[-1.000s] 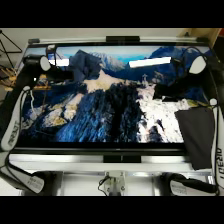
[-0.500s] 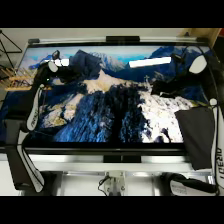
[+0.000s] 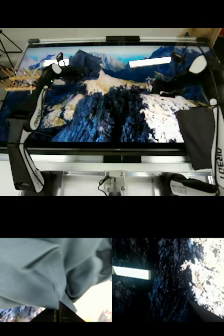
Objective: Fold the shirts.
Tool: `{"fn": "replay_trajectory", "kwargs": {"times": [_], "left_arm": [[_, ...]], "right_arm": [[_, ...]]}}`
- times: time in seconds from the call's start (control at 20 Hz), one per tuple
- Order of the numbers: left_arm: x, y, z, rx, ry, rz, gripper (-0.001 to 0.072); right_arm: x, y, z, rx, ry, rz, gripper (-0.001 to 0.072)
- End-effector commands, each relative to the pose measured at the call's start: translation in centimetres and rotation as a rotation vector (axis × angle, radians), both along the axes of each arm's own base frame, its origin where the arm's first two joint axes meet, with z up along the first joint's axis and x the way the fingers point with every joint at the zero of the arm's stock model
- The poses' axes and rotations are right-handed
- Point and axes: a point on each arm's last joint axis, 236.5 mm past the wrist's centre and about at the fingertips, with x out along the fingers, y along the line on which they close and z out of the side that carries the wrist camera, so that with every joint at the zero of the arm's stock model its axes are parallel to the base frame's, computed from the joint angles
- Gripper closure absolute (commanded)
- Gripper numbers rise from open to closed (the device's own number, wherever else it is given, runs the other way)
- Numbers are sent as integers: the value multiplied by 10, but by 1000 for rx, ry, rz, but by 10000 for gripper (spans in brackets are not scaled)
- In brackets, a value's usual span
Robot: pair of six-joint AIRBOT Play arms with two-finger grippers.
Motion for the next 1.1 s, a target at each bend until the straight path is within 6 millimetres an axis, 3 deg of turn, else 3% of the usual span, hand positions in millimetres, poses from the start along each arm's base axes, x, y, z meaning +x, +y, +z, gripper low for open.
{"fn": "replay_trajectory", "kwargs": {"times": [0.0, 0.15, 0.3, 0.45, 0.55, 0.65, 0.75, 0.8, 0.95, 1.05], "left_arm": [[-18, -11, 65, 48, -77, -128, 676], [-53, -25, 211, 131, -335, -252, 677], [-133, -46, 373, 121, -623, -284, 676], [-235, -81, 476, 59, -837, -374, 676], [-294, -104, 512, 9, -918, -455, 676], [-326, -119, 510, -19, -897, -522, 676], [-335, -122, 467, 33, -745, -560, 677], [-334, -117, 433, 109, -635, -573, 676], [-328, -83, 340, 366, -357, -568, 677], [-323, -66, 297, 468, -246, -562, 677]], "right_arm": [[-8, 10, 5, 33, 12, 45, 153], [-26, 6, 34, 5, -44, 114, 154], [-33, -21, 101, -114, -291, 86, 153], [-61, -53, 185, -239, -575, 27, 153], [-91, -67, 232, -289, -733, -14, 153], [-122, -76, 258, -315, -813, -39, 153], [-148, -74, 254, -305, -775, -30, 153], [-159, -71, 239, -294, -702, -8, 153], [-181, -47, 166, -210, -409, 98, 153], [-182, -20, 113, -99, -282, 151, 150]]}}
